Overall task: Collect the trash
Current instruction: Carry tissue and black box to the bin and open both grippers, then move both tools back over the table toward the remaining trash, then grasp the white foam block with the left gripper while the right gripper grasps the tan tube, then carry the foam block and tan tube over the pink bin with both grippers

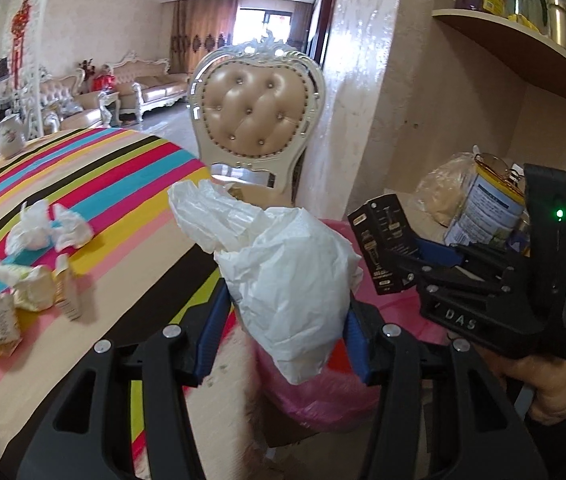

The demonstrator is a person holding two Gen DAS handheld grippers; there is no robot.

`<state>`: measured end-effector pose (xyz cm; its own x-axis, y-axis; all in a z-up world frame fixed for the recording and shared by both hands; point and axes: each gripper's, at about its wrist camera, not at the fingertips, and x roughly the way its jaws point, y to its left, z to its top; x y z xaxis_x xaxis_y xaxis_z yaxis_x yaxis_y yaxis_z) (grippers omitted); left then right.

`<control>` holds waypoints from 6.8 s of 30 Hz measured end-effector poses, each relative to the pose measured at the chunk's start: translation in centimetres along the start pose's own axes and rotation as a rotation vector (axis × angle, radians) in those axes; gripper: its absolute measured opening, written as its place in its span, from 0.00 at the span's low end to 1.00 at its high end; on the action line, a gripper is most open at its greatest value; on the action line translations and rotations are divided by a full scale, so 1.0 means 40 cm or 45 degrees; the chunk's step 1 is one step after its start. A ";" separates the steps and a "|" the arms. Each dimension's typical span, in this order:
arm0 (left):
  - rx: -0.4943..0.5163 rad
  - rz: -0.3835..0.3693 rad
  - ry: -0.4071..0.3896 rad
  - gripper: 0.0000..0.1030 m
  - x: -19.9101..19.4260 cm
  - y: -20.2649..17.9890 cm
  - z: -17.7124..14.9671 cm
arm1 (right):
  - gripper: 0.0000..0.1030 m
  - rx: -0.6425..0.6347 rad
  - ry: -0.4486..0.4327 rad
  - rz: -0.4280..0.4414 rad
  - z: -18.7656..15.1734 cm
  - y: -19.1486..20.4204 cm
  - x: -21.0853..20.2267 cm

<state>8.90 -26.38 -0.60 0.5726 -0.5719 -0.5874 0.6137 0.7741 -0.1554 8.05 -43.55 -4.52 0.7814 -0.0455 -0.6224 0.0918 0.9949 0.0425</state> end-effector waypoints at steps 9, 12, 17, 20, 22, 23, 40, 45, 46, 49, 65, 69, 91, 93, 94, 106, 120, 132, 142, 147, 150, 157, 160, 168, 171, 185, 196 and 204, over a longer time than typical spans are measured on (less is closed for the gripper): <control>0.012 -0.069 0.003 0.51 0.049 -0.029 0.030 | 0.40 0.033 0.002 -0.048 -0.006 -0.043 -0.004; 0.005 -0.106 0.003 0.51 0.061 -0.029 0.038 | 0.40 0.036 0.002 -0.054 -0.007 -0.048 -0.005; -0.039 -0.144 0.014 0.73 0.078 -0.006 0.046 | 0.41 0.046 -0.001 -0.076 -0.005 -0.061 -0.011; -0.067 -0.126 0.013 0.73 0.075 0.018 0.044 | 0.48 0.052 -0.008 -0.092 -0.006 -0.065 -0.016; -0.095 -0.113 0.012 0.73 0.070 0.039 0.042 | 0.49 0.061 -0.012 -0.097 -0.006 -0.072 -0.017; -0.107 -0.105 0.005 0.73 0.063 0.050 0.043 | 0.50 0.062 -0.011 -0.099 -0.006 -0.074 -0.017; -0.185 0.014 -0.055 0.72 -0.021 0.136 0.027 | 0.65 0.002 -0.026 -0.047 0.017 -0.004 -0.018; -0.229 0.049 -0.077 0.72 -0.059 0.178 0.011 | 0.70 -0.032 -0.032 -0.012 0.027 0.041 -0.020; -0.237 0.057 -0.081 0.72 -0.068 0.188 0.008 | 0.70 -0.039 -0.033 -0.005 0.030 0.050 -0.020; -0.262 0.089 -0.098 0.72 -0.103 0.225 -0.003 | 0.72 -0.057 -0.034 0.020 0.035 0.080 -0.019; -0.464 0.341 -0.181 0.72 -0.305 0.479 -0.091 | 0.77 -0.180 -0.026 0.169 0.062 0.277 0.012; -0.500 0.386 -0.193 0.72 -0.338 0.525 -0.105 | 0.78 -0.204 -0.020 0.202 0.070 0.317 0.026; -0.622 0.533 -0.106 0.72 -0.320 0.719 -0.130 | 0.78 -0.313 0.046 0.365 0.110 0.513 0.164; -0.630 0.537 -0.099 0.72 -0.316 0.730 -0.132 | 0.78 -0.322 0.050 0.377 0.113 0.529 0.174; -0.631 0.540 -0.095 0.72 -0.314 0.736 -0.134 | 0.78 -0.328 0.053 0.384 0.115 0.538 0.178; -0.624 0.565 -0.069 0.69 -0.299 0.788 -0.121 | 0.78 -0.366 0.069 0.430 0.123 0.610 0.215; -0.616 0.562 -0.035 0.70 -0.255 0.826 -0.103 | 0.79 -0.370 0.088 0.427 0.118 0.621 0.232; -0.617 0.542 0.026 0.73 -0.195 0.864 -0.101 | 0.79 -0.371 0.105 0.421 0.112 0.627 0.249; -0.610 0.528 0.047 0.62 -0.183 0.873 -0.109 | 0.79 -0.370 0.124 0.420 0.108 0.634 0.266; -0.615 0.529 0.038 0.62 -0.187 0.873 -0.112 | 0.79 -0.362 0.135 0.419 0.106 0.640 0.279; -0.620 0.537 0.025 0.62 -0.198 0.872 -0.115 | 0.79 -0.357 0.145 0.415 0.105 0.642 0.289; -0.636 0.563 -0.018 0.62 -0.240 0.869 -0.121 | 0.73 -0.351 0.191 0.409 0.104 0.654 0.328; -0.649 0.576 -0.033 0.62 -0.257 0.872 -0.127 | 0.72 -0.356 0.204 0.411 0.102 0.663 0.341; -0.681 0.598 -0.067 0.62 -0.304 0.878 -0.151 | 0.55 -0.355 0.239 0.421 0.101 0.680 0.367; -0.686 0.599 -0.077 0.62 -0.318 0.880 -0.157 | 0.45 -0.365 0.254 0.425 0.102 0.689 0.374; -0.699 0.616 -0.100 0.62 -0.364 0.873 -0.179 | 0.19 -0.379 0.262 0.444 0.101 0.697 0.368; -0.693 0.627 -0.117 0.62 -0.392 0.851 -0.182 | 0.15 -0.357 0.241 0.436 0.103 0.669 0.340; -0.674 0.636 -0.140 0.62 -0.416 0.827 -0.174 | 0.15 -0.327 0.213 0.420 0.104 0.635 0.314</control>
<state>15.89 10.63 -1.51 0.7837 -0.1189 -0.6096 -0.0635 0.9610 -0.2691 22.76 -19.21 -7.99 0.6308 0.2725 -0.7266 -0.3182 0.9448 0.0781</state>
